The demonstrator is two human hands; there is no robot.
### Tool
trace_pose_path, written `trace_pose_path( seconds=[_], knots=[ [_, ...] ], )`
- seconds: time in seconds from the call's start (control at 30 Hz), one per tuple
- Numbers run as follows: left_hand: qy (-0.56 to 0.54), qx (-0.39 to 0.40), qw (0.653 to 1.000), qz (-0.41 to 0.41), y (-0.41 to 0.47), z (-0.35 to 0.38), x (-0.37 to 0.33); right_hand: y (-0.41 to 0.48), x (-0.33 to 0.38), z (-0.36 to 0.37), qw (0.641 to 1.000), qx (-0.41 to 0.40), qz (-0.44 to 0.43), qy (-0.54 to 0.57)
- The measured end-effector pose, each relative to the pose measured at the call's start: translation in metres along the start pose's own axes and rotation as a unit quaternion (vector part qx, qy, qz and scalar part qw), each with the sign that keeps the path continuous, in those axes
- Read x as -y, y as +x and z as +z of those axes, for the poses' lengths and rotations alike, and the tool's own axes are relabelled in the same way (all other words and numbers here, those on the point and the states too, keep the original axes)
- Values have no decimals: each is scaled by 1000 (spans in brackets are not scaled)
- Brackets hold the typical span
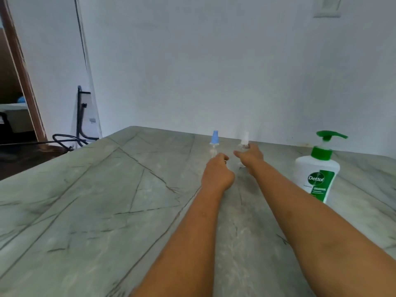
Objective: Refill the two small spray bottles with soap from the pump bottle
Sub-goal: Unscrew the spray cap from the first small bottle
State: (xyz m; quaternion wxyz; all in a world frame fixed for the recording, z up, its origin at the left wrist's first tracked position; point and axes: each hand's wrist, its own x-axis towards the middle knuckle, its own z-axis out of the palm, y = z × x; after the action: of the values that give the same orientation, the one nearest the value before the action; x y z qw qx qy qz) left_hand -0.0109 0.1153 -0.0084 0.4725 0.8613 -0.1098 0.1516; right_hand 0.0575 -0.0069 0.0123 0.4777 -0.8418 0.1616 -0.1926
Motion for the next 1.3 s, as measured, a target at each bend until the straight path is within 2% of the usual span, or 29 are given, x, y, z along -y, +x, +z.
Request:
trace_pose_path(
  seconds=[0.2, 0.33, 0.43, 0.5, 0.63, 0.87, 1.3],
  knots=[
    [-25, 0, 999, 31, -12, -3, -10, -49, 12, -23, 994, 77, -66, 28],
    [-82, 35, 995, 37, -26, -8, -25, -98, 10, -54, 976, 170, -98, 99],
    [-107, 79, 991, 32, -39, -15, -35, -124, 4, -79, 969, 194, -116, 102],
    [-109, 114, 987, 21, -48, -18, -36, -133, -2, -89, 970, 186, -132, 83],
    [-98, 155, 983, -8, -70, -17, -35, -143, -10, -99, 970, 100, -205, 78],
    [-84, 168, 982, 2, -83, -12, -40, -146, -17, -100, 968, 54, -239, 56],
    [-82, 200, 976, 2, -78, -12, -39, -145, -13, -101, 957, 79, -280, 18]
  ],
)
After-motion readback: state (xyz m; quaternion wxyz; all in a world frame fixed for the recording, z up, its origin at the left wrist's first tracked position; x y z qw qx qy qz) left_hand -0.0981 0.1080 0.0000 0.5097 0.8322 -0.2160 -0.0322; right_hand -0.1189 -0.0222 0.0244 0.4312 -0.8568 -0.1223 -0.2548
